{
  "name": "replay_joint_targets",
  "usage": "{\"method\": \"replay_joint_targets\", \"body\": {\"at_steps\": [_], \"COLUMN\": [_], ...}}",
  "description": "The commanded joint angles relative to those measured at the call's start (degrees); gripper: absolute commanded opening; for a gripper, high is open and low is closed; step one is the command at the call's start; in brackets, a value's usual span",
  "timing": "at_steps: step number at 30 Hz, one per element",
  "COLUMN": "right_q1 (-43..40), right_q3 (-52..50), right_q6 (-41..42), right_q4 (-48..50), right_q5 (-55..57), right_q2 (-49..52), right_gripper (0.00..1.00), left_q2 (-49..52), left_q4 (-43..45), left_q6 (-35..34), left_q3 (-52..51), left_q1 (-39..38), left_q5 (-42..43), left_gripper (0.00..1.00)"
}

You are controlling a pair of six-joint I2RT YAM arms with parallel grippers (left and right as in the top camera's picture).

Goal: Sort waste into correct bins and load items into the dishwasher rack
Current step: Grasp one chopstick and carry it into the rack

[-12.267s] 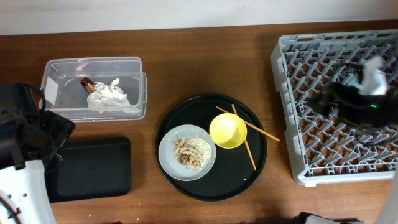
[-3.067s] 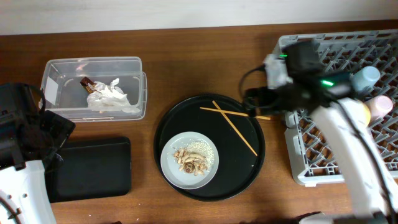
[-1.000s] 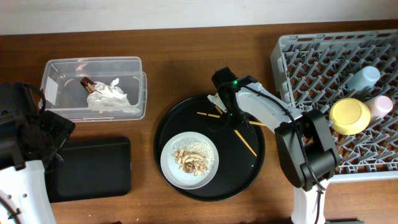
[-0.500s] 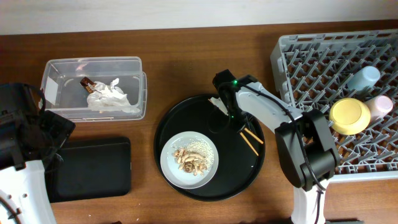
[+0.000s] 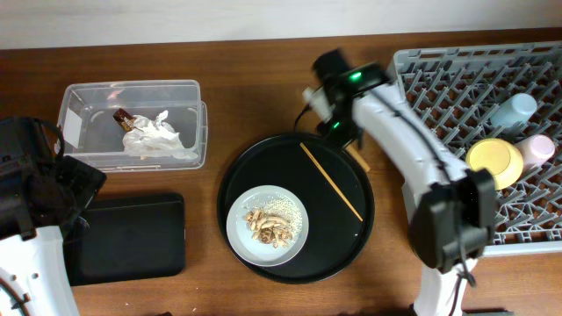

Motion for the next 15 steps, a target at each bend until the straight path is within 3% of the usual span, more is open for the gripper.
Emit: {"method": "replay_joint_targets", "body": {"at_steps": [1,7,15], "right_q1": [-8.7,-19.9,-25.7], "right_q3": [5.1,5.4,4.6], "right_q6": [6.9,2.5,-0.2], "right_q4": [-0.4,-0.6,1.4], "right_q5": [-0.1,-4.1,-5.2], "right_q2": [-5.5,-6.1,-1.4], "right_gripper": [0.04,0.04,0.04], "left_q2": [-0.5,-0.5,-0.5], "left_q4": [-0.1,-0.1,-0.1], "left_q6": [-0.5,-0.5,-0.5], "left_q3": [-0.1,-0.1,-0.1], "left_q1": [0.3,0.3,0.3], "left_q5": [-0.2,-0.2,-0.2], "left_gripper": [0.99,0.99,0.99]}}
